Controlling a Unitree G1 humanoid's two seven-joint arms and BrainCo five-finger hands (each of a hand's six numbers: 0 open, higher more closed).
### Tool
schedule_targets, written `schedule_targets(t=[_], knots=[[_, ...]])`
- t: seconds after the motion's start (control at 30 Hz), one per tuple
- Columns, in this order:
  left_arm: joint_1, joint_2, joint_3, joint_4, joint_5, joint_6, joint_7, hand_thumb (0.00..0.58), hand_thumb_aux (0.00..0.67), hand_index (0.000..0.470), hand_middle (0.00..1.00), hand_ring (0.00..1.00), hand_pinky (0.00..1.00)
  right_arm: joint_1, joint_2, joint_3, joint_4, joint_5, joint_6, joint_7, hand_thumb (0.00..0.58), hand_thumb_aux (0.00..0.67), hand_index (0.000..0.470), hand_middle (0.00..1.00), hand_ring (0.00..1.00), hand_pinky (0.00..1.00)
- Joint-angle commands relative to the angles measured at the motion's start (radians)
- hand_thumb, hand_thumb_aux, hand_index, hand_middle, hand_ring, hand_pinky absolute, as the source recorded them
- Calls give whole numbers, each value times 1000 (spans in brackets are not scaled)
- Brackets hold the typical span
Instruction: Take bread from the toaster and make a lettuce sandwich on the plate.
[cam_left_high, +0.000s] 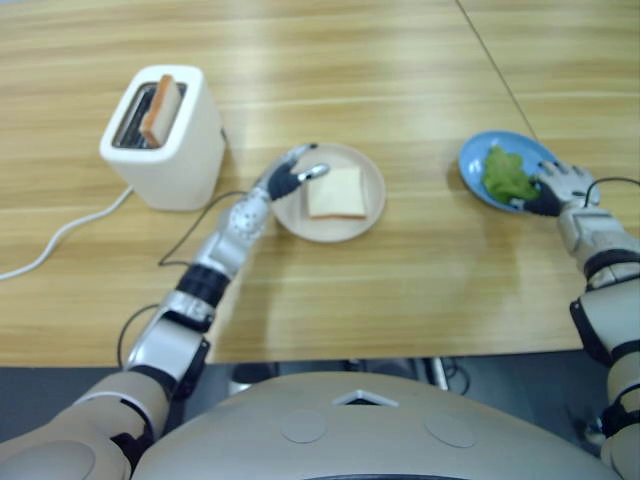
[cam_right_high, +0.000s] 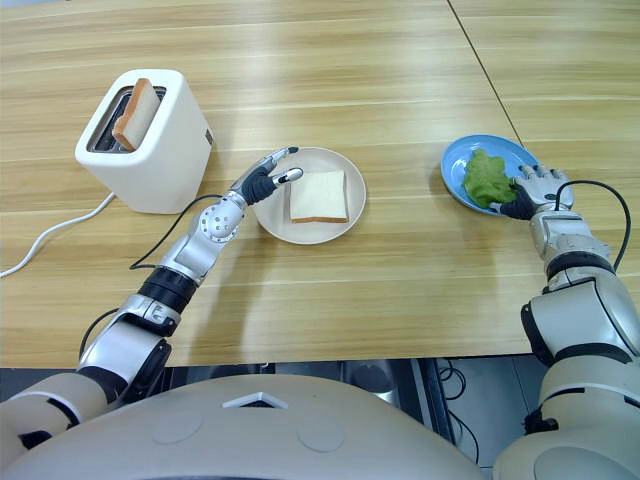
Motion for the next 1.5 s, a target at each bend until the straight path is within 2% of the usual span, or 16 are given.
schedule_targets(t=[0.03, 0.2, 0.27, 0.3, 0.33, 0.37, 0.53, 0.63, 0.73, 0.83, 0.93, 1.03, 1.23, 1.4, 1.5], knots=[[11, 1, -3, -10, 7, 13, -3, 0, 0, 0, 0, 0, 0, -4, -20, 14, -7, 22, -12, -23, 580, 670, 460, 0, 0, 0], [15, -5, 4, -9, -2, 14, 2, 0, 0, 0, 0, 0, 0, -7, -35, 13, -23, 52, -30, -60, 580, 670, 460, 31, 31, 31], [17, -6, 15, -16, -14, 13, 5, 0, 0, 0, 0, 0, 0, -9, -44, 9, -37, 64, -47, -79, 580, 670, 460, 498, 498, 498], [16, -4, 23, -22, -17, 13, 10, 0, 0, 0, 0, 0, 0, -9, -50, 5, -50, 72, -60, -92, 580, 670, 460, 498, 498, 498], [16, -3, 33, -26, -26, 10, 10, 0, 0, 0, 0, 0, 0, -8, -57, 2, -66, 80, -74, -104, 580, 670, 460, 682, 682, 682], [16, -4, 45, -29, -42, 3, 8, 0, 0, 0, 0, 0, 0, -6, -63, -1, -85, 87, -88, -116, 580, 670, 460, 1000, 1000, 1000], [2, 5, 115, -28, -97, -21, 34, 0, 0, 0, 0, 0, 0, 21, -101, -29, -253, 120, -146, -167, 580, 670, 460, 1000, 1000, 1000], [-9, 6, 175, -17, -148, -47, 53, 0, 0, 0, 0, 0, 0, 73, -124, -76, -468, 147, -153, -158, 580, 670, 460, 1000, 1000, 1000], [-23, 4, 221, 10, -178, -76, 83, 0, 0, 0, 0, 0, 0, 139, -131, -145, -745, 173, -110, -104, 580, 670, 460, 1000, 1000, 1000], [-34, -8, 269, 46, -224, -98, 100, 0, 0, 0, 0, 0, 0, 164, -84, -179, -972, 175, -59, -35, 580, 670, 460, 1000, 1000, 1000], [-44, -20, 290, 95, -257, -115, 97, 0, 0, 0, 0, 0, 0, 133, 22, -149, -1056, 162, -45, 21, 580, 670, 460, 1000, 1000, 1000], [-51, -34, 285, 134, -263, -129, 89, 0, 0, 0, 0, 0, 0, 67, 175, -66, -966, 123, -61, 49, 580, 670, 460, 1000, 1000, 1000], [-63, -46, 265, 165, -247, -140, 83, 0, 0, 0, 0, 0, 0, -30, 392, 79, -587, 65, -116, 26, 580, 670, 460, 1000, 1000, 1000], [-52, -47, 254, 156, -237, -138, 87, 0, 0, 0, 0, 0, 0, -69, 464, 146, -354, 41, -153, -9, 580, 670, 460, 1000, 1000, 1000], [-44, -49, 250, 148, -231, -136, 88, 0, 0, 0, 0, 0, 0, -77, 468, 171, -294, 30, -159, -34, 580, 670, 460, 1000, 1000, 1000]])
